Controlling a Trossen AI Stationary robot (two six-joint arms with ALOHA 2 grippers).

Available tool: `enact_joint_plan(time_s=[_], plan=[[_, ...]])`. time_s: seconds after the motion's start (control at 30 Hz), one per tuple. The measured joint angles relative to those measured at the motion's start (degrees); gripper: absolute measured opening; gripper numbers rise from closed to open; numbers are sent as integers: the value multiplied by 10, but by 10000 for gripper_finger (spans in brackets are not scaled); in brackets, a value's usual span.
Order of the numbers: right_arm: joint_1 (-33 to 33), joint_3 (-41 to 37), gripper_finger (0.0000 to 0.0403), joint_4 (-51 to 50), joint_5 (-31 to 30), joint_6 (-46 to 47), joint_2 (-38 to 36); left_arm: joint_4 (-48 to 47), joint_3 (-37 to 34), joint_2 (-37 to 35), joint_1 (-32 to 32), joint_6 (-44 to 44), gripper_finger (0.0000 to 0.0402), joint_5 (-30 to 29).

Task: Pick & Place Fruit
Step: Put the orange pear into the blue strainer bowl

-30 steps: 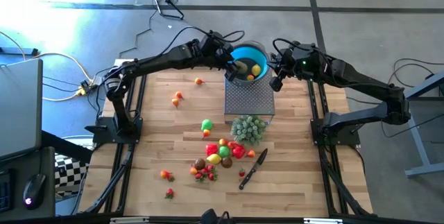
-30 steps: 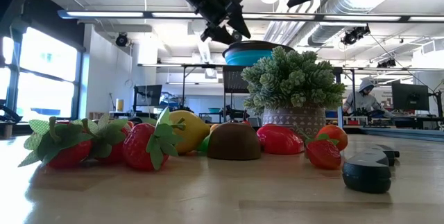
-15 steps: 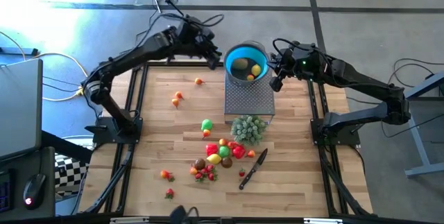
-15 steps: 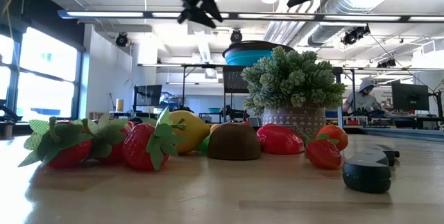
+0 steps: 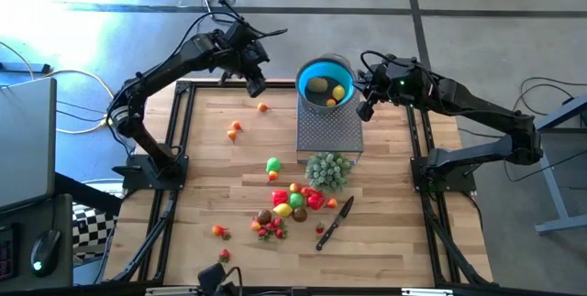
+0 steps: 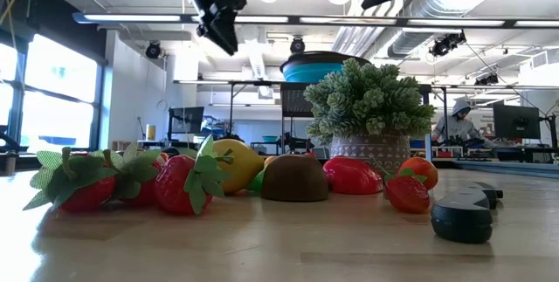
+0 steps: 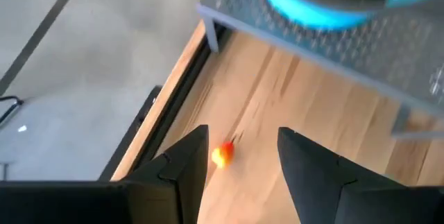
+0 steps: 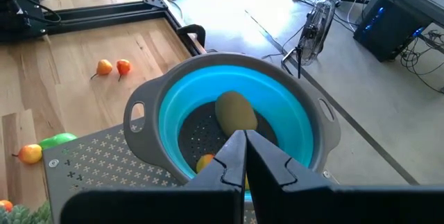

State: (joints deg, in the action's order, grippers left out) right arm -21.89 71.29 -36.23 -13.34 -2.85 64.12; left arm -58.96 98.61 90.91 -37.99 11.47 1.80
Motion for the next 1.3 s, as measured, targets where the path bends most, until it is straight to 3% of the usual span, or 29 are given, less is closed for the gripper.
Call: enact_joint_plan(time_s=[0.13,0.37,0.6,0.83,1.1,1.3], plan=[[0,0,2,0,5,0,0,-30,0,0,-25,16,167,22],[0,0,2,0,78,-15,0,-25,-14,0,-80,-7,167,96],[0,0,2,0,104,-53,0,23,-72,0,-101,21,167,96],[0,0,2,4,103,-36,0,73,-120,0,-100,9,170,48],[0,0,2,4,97,2,0,95,-128,3,-108,4,229,46],[0,0,2,4,56,3,0,102,-129,16,-107,69,284,49]])
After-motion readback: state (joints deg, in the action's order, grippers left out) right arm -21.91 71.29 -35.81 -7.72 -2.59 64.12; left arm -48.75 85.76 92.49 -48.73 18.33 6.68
